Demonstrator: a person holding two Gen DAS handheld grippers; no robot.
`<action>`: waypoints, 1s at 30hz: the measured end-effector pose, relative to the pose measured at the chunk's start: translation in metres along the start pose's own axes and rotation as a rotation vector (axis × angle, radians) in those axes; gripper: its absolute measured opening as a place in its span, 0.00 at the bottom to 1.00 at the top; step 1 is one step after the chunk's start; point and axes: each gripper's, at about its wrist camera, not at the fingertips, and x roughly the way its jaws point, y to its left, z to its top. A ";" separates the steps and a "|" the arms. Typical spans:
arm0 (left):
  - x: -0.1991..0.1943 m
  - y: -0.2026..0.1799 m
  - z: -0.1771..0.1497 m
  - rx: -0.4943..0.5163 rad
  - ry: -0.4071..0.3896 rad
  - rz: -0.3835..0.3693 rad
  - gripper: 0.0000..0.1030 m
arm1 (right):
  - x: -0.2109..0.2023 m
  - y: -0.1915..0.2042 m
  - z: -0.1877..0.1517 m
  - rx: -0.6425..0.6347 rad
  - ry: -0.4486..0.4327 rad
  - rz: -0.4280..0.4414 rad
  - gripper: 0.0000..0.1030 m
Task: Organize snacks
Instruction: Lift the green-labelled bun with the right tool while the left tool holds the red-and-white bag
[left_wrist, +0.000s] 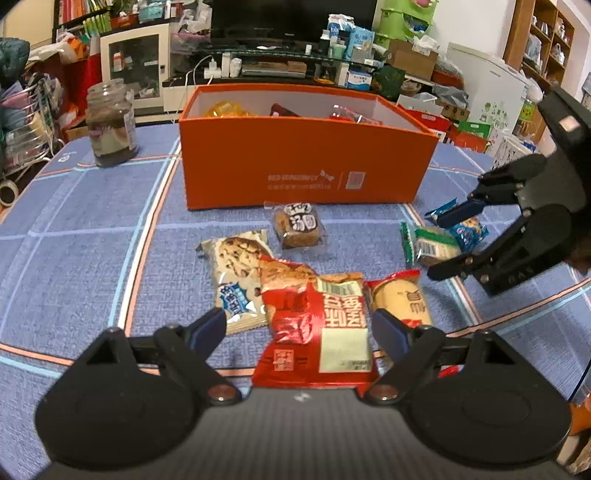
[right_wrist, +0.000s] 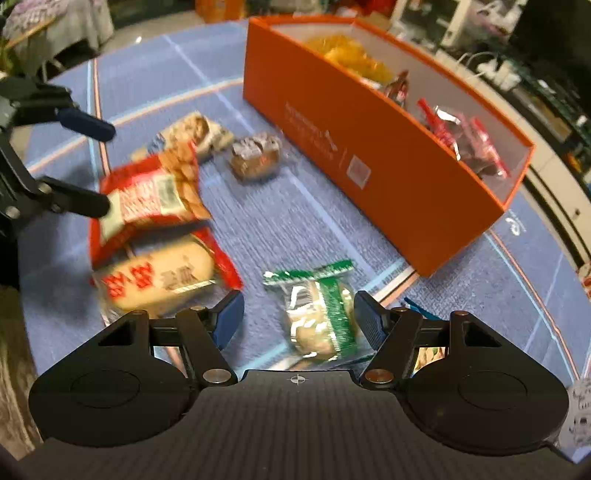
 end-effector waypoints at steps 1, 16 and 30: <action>0.001 0.002 0.000 0.001 0.004 0.003 0.82 | 0.004 -0.004 0.000 -0.002 0.012 0.006 0.53; 0.012 -0.009 0.002 0.027 0.013 0.012 0.82 | -0.004 0.035 -0.038 0.604 0.004 -0.169 0.43; 0.035 -0.027 0.000 0.052 0.026 0.054 0.80 | -0.003 0.052 -0.057 0.674 -0.096 -0.260 0.65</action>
